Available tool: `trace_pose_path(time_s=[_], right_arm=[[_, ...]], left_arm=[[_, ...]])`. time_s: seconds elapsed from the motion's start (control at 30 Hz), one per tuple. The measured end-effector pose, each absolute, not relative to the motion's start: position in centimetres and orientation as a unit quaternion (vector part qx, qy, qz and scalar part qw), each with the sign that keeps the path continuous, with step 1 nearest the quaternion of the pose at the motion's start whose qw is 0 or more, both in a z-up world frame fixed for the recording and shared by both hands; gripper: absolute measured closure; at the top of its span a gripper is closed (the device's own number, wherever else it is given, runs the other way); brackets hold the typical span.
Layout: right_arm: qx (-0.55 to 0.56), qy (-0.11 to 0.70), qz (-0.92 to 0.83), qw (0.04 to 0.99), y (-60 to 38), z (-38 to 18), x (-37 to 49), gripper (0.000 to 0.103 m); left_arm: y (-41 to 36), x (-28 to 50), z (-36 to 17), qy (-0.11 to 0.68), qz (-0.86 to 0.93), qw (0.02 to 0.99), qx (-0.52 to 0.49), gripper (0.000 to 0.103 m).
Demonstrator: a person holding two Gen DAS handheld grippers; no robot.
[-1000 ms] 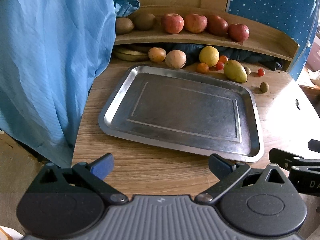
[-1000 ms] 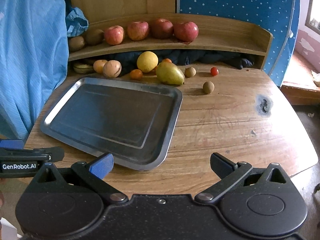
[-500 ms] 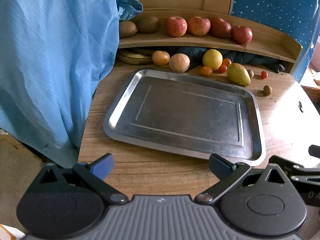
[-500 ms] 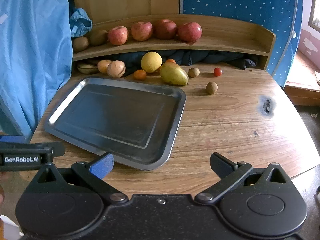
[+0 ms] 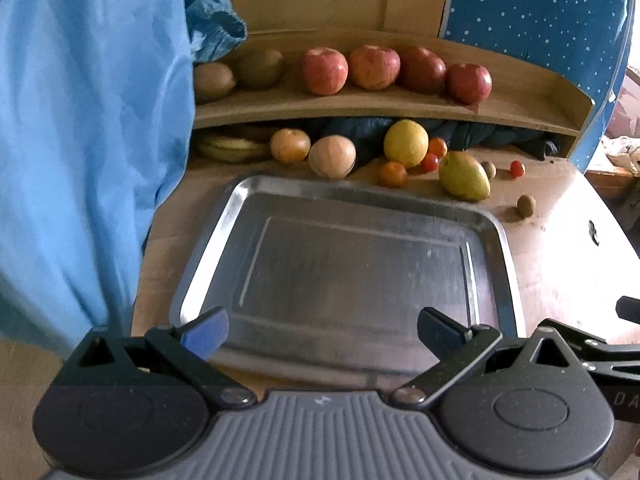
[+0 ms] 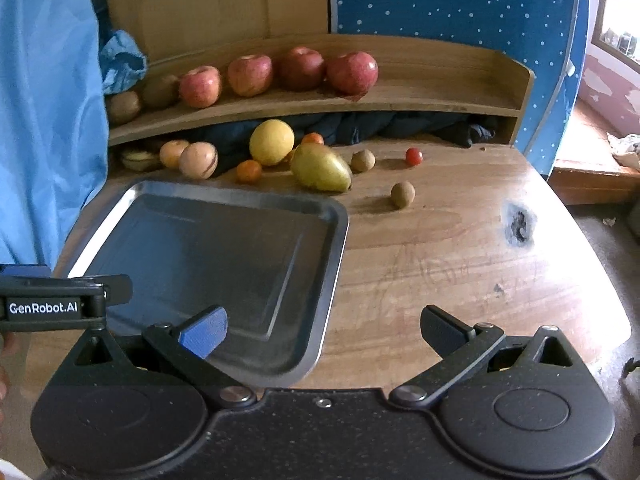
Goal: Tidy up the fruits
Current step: 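Move both grippers over the tray toward the fruits by the shelf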
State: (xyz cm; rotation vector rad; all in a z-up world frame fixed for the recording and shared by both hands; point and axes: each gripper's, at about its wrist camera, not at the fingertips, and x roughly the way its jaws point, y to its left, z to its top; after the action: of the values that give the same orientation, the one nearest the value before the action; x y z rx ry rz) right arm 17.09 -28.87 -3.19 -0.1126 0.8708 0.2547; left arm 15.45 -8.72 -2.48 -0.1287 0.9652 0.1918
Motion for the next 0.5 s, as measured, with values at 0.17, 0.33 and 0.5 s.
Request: trace_pose_path(time_s=[0.17,0.33,0.5], right_arm=[[-0.049,0.418,0.115,0.9,-27.9,-3.1,19.2,0.001],[-0.047,0.414,0.117,0.901,-26.8,-3.2,20.8,0.001],[-0.048,0.414,0.129,0.9,-25.5,-3.5,21.9,0.0]], left_arm=[[-7.7,17.9,-2.5,0.46,0.084,0.882,-0.059,0.001],[-6.4,20.0,-2.9,0.462,0.085,0.88,-0.065,0.001],[-4.8,21.5,-3.3,0.463,0.089,0.879,-0.076,0.001]])
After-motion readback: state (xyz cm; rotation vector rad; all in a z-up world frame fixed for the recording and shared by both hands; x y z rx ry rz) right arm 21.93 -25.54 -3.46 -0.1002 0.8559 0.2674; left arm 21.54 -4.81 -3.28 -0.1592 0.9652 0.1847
